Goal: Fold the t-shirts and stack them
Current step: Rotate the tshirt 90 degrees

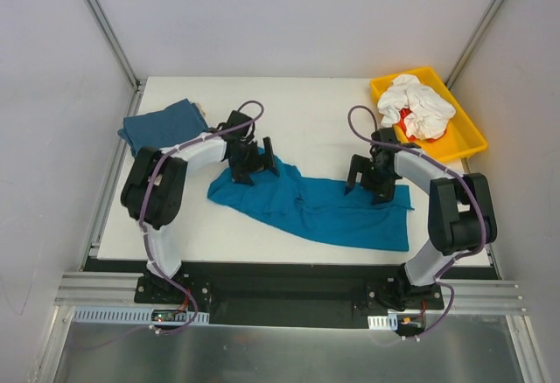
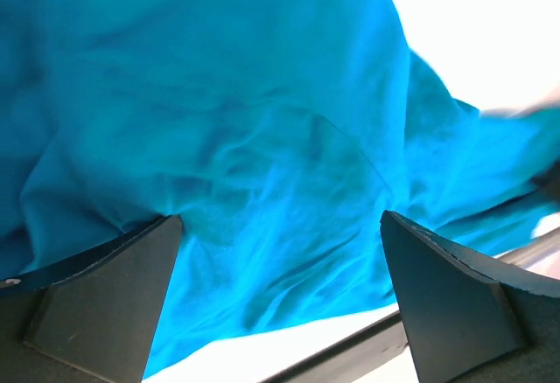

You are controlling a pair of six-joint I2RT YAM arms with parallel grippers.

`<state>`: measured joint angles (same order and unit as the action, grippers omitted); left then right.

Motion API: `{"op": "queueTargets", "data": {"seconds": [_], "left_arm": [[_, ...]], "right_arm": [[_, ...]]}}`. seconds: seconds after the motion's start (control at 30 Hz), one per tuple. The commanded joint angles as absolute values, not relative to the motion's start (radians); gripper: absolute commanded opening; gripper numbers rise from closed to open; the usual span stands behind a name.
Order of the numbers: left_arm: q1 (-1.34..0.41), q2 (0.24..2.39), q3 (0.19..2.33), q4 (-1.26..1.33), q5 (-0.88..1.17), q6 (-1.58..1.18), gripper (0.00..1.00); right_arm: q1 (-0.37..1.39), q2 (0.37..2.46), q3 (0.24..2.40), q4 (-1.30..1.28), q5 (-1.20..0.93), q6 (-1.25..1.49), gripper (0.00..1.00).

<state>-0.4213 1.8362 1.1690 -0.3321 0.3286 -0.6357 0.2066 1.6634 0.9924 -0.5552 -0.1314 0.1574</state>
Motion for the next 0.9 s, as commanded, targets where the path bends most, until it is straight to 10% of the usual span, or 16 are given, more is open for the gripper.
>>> {"op": "queueTargets", "data": {"seconds": [0.0, 0.5, 0.87], "left_arm": [[-0.416, 2.040, 1.368, -0.285, 0.402, -0.565, 0.99], [-0.385, 2.684, 2.441, -0.426, 0.491, -0.865, 0.99], [-0.405, 2.725, 2.433, -0.192, 0.588, -0.990, 0.99]], "right_arm": [[0.181, 1.622, 0.904, -0.563, -0.176, 0.109, 0.97], [0.480, 1.390, 0.663, -0.479, -0.474, 0.302, 0.96], [0.684, 1.333, 0.900, -0.596, -0.332, 0.213, 0.96]]}}
